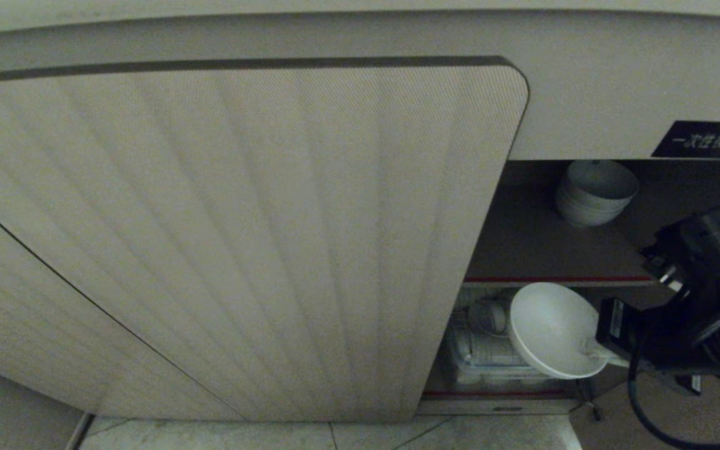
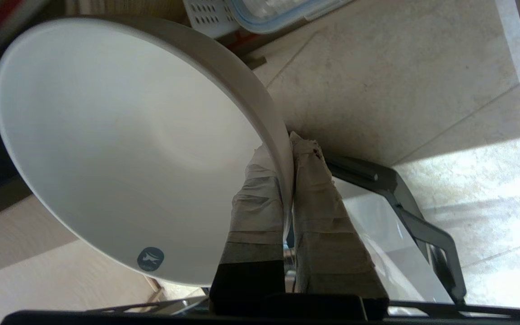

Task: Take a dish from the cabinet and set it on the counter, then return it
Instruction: Put it back into the cabinet

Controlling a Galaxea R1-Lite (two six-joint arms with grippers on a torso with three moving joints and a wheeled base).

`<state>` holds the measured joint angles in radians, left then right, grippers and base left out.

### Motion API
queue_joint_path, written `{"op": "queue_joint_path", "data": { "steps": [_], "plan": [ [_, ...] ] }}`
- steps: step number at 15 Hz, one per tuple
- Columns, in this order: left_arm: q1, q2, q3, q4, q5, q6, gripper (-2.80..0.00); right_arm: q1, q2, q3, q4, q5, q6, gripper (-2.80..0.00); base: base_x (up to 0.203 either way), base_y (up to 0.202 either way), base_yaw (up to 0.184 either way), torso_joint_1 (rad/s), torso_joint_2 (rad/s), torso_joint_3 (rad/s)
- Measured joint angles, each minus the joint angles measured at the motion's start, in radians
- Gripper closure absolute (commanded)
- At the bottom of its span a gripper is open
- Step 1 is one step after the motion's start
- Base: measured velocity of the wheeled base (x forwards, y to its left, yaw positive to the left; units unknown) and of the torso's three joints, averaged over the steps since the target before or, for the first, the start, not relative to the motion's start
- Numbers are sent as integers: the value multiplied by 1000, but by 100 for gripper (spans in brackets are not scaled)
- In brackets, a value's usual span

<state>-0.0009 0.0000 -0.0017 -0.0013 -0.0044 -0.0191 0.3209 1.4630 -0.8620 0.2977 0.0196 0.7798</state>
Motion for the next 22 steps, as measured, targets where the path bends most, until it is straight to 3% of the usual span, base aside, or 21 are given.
{"op": "queue_joint_path", "data": {
  "steps": [4, 16, 22],
  "plan": [
    [0, 0, 0, 0, 0, 0, 0, -1, 17, -44, 13, 1, 9, 0, 0, 0, 0, 0, 0, 0],
    [0, 0, 0, 0, -1, -1, 0, -17, 85, -192, 94, -2, 145, 0, 0, 0, 0, 0, 0, 0],
    [0, 0, 0, 0, 0, 0, 0, -23, 126, -225, 88, -62, 199, 0, 0, 0, 0, 0, 0, 0]
  ]
}}
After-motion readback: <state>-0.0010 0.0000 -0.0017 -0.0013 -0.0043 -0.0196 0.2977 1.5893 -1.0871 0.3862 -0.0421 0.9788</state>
